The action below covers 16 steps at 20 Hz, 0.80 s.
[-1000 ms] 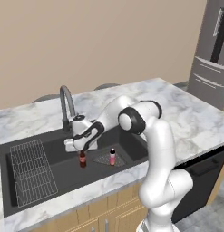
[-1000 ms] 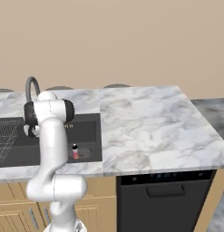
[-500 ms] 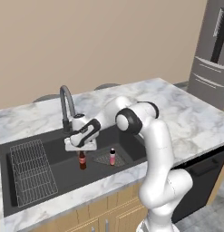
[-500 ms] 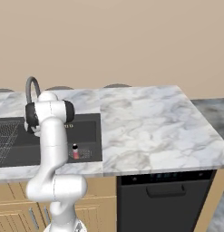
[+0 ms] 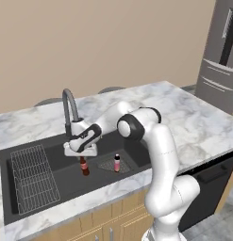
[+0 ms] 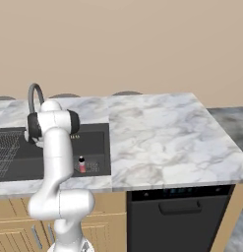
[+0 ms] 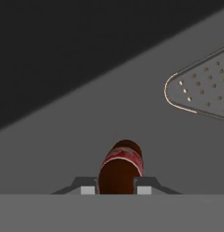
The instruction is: Place the large bottle from the dining counter next to the other large bottle outside the sink, and place the small bottle from the dining counter next to the other small bottle inside the sink.
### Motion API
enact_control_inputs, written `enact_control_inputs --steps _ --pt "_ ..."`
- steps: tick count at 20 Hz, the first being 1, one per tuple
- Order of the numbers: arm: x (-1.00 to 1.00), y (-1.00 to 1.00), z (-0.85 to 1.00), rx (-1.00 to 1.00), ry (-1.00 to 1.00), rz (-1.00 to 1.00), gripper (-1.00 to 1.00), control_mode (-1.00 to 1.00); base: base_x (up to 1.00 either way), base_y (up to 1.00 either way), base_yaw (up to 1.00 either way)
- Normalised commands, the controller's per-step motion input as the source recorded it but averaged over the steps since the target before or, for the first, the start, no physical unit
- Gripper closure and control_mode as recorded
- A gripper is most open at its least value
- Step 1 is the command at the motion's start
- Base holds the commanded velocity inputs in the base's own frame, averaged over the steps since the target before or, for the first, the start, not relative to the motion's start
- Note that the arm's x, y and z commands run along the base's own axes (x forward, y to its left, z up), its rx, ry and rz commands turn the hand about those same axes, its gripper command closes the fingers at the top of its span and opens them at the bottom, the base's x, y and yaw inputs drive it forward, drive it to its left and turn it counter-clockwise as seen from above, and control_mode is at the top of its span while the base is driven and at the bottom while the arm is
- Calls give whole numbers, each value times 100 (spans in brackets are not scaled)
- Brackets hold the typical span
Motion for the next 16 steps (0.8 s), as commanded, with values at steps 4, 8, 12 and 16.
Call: enact_control_inputs --steps 4,8,12,16 --pt "-18 0 -16 0 -1 -2 100 -100 0 0 0" --pt "-4 -1 0 0 0 0 100 -100 0 0 0" --pt "0 0 0 0 0 0 100 -100 0 0 0" --pt "0 0 0 1 0 0 100 -100 0 0 0"
